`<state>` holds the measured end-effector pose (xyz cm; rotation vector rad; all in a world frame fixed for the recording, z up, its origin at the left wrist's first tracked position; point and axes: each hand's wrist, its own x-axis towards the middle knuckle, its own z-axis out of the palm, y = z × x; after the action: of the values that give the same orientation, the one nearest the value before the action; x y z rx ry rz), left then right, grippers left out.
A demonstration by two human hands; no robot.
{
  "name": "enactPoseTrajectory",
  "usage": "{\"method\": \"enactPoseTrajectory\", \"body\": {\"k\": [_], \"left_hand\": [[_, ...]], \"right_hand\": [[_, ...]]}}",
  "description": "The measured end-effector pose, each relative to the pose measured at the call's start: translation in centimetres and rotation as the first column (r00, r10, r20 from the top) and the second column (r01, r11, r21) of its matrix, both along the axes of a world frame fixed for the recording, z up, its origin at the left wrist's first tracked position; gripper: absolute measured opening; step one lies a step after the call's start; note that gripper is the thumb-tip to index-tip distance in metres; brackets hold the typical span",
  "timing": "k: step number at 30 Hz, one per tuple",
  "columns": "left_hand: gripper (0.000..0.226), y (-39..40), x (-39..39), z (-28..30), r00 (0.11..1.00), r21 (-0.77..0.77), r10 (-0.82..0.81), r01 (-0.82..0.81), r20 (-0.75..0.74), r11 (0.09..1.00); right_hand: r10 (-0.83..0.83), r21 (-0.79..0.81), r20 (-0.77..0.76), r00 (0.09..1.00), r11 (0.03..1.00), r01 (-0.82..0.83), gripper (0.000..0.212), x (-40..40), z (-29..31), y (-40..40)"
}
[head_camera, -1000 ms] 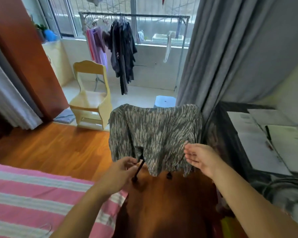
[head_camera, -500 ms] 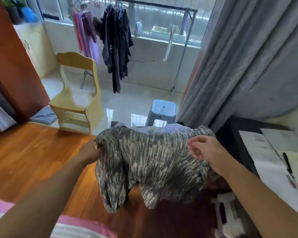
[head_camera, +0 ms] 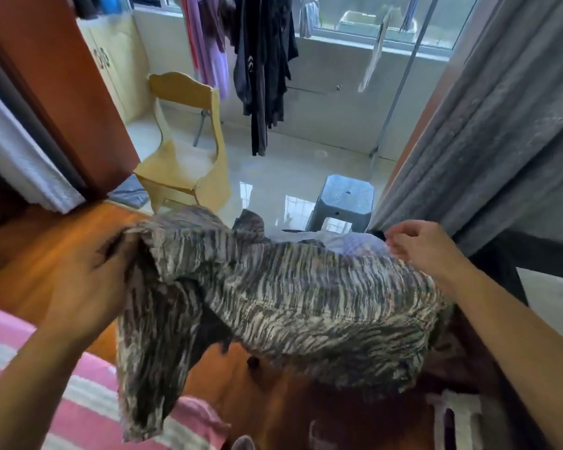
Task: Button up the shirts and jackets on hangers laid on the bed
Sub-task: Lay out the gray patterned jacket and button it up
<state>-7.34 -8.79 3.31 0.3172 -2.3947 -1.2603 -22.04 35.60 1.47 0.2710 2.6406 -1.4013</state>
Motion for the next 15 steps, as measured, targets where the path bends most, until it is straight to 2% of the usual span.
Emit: {"method": "enactPoseTrajectory", "body": {"k": [2,4,6,8,11,13,15], "left_hand": [[0.021,1.3,5.2,0.1,0.997,-0.004,0.067,-0.067,0.031,0.998],[0.018,1.5,8.8,-2.9,0.962,-0.128,0.145,-0.117,0.232,0.985],[0.030,2.0,10.8,-7.4,0.848,-0.213,0.179,-0.081,0.499,0.974],[0.034,3.4,11.4,-11.8,0.743,-0.226,0.203,-0.072,0.638,0.972],[0.021,5.7,9.9,-16.5,0.646,-0.254,0.225,-0.051,0.729,0.966],[0.027,7.1,8.2,-18.0,0.569,-0.245,0.172,0.054,0.804,0.968],[0.031,8.9,7.0,-17.9,0.494,-0.203,0.117,0.123,0.861,0.971]], "right_hand": [[0.070,0.017,-0.008,0.998,0.997,-0.070,0.017,-1.9,0.4,0.1],[0.146,0.083,-0.004,0.989,0.986,-0.145,0.015,-3.0,0.3,0.2],[0.270,0.178,0.044,0.962,0.945,-0.274,0.016,-3.9,-0.4,0.3],[0.432,0.272,0.154,0.889,0.846,-0.459,0.025,-4.5,-1.4,-0.2],[0.605,0.399,0.308,0.734,0.618,-0.677,0.032,-5.1,-3.0,-2.1],[0.702,0.396,0.334,0.629,0.500,-0.770,0.042,-5.1,-3.7,-4.0],[0.762,0.341,0.348,0.547,0.440,-0.831,0.051,-5.3,-4.3,-5.7]]}}
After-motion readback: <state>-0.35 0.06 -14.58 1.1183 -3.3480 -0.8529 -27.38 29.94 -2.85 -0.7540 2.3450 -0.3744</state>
